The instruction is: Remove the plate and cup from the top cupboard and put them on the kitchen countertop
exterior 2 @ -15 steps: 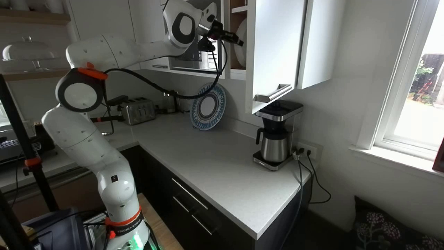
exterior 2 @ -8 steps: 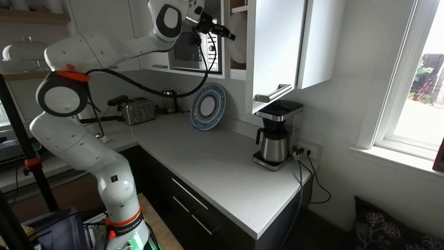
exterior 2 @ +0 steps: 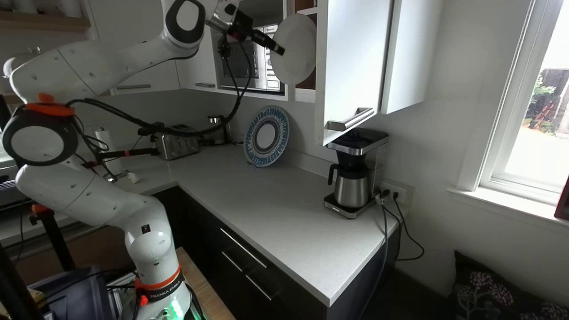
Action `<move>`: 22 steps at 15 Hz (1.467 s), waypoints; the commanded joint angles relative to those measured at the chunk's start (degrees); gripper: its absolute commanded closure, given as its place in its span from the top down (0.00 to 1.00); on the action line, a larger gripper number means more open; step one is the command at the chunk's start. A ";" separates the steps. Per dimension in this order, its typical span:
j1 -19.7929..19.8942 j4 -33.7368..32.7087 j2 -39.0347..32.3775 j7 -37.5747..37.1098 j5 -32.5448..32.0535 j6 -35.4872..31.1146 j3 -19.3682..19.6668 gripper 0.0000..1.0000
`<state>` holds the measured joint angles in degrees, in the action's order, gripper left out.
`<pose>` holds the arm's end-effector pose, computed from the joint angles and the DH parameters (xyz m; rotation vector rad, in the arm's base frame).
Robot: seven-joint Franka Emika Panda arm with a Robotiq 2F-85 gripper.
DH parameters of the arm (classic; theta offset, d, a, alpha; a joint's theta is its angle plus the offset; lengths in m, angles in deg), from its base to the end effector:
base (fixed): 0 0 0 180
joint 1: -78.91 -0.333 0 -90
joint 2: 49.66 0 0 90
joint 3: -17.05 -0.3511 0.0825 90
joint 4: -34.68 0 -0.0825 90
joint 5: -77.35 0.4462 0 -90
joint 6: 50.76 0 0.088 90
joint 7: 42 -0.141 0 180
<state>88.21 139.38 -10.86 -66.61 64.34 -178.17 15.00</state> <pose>0.3799 -0.0512 0.9273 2.5158 -0.6690 1.5879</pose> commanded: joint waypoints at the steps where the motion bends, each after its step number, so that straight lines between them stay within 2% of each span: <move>1: -1.64 6.15 6.40 1.23 7.67 4.01 2.75 0.00; 2: -3.01 7.83 7.87 2.55 10.55 5.89 3.96 0.00; 10: -2.83 20.93 14.34 4.16 24.75 18.87 9.12 0.00; 15: -2.79 30.44 14.44 9.79 29.45 19.21 10.84 0.00; 22: -4.37 38.58 7.81 22.30 31.71 15.63 12.65 0.00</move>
<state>85.36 175.32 -0.18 -49.47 94.21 -159.65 26.26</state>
